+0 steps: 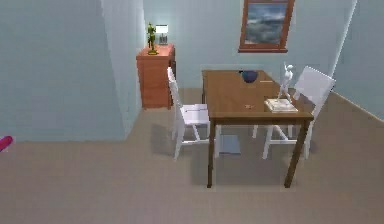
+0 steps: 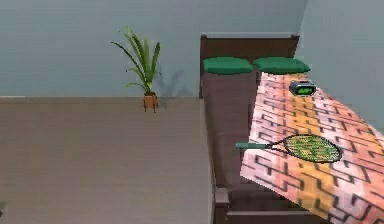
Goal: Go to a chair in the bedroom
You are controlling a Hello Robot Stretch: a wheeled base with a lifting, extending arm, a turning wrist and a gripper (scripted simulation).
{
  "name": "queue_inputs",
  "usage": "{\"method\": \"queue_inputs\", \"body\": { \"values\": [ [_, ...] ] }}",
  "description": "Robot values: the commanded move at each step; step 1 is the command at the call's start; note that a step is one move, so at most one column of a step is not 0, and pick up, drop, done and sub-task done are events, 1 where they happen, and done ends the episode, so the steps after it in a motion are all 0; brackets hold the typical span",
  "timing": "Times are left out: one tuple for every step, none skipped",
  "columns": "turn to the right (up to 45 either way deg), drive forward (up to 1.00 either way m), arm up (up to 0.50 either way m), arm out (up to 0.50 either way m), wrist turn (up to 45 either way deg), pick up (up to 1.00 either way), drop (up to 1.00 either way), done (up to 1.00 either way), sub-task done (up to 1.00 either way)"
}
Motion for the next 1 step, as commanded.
{"method": "queue_inputs", "body": {
  "values": [
    [0.0, 0.85, 0.00, 0.00, 0.0, 0.00, 0.00, 0.00, 0.00]
  ]
}}
